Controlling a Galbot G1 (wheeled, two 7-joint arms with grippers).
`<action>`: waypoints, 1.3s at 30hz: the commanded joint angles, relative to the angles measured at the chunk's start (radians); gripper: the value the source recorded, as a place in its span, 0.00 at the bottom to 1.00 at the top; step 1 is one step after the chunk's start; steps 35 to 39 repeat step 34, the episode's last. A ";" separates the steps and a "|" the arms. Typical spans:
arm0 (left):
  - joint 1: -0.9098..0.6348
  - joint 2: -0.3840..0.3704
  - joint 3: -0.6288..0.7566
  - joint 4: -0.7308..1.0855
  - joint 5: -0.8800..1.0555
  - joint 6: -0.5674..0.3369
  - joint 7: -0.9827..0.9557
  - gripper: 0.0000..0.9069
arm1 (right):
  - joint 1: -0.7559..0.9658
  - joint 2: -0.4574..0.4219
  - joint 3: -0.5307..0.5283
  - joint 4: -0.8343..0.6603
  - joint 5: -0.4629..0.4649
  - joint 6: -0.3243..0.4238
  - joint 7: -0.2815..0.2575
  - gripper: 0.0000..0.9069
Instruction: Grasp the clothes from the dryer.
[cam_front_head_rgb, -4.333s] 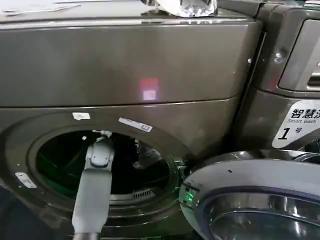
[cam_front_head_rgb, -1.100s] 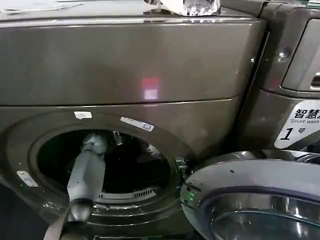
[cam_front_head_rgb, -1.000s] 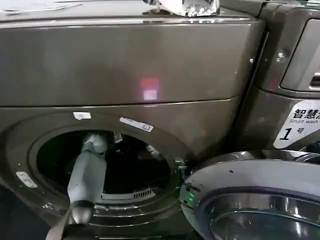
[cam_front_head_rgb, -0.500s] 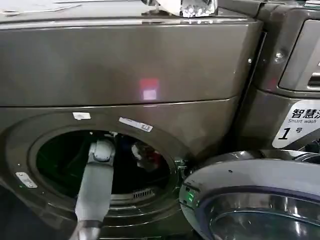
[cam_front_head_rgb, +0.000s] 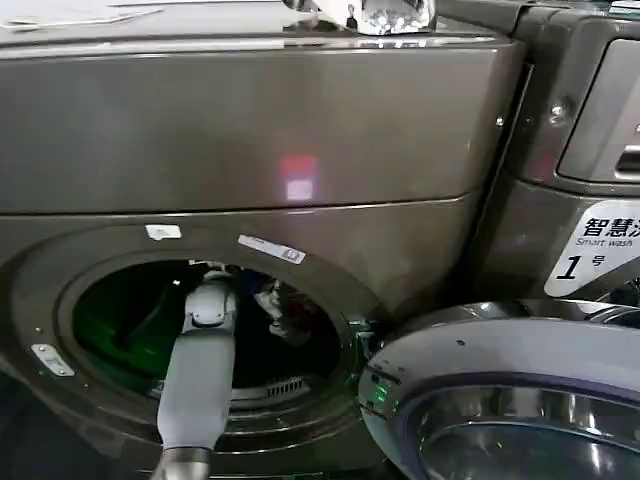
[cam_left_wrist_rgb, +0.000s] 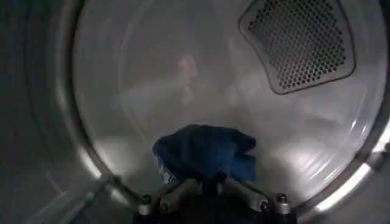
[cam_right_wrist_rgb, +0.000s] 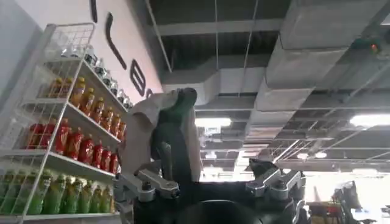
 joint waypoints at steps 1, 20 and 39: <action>0.003 -0.027 0.008 -0.004 -0.040 0.007 -0.040 0.00 | 0.004 0.001 0.000 0.001 -0.002 -0.005 0.011 1.00; -0.004 -0.027 0.009 0.003 -0.018 0.001 -0.020 0.00 | 0.002 0.000 0.017 0.025 0.001 -0.019 0.021 1.00; -0.004 -0.020 0.010 0.007 -0.017 -0.002 -0.014 0.00 | 0.007 -0.005 0.017 0.035 0.006 -0.042 0.026 1.00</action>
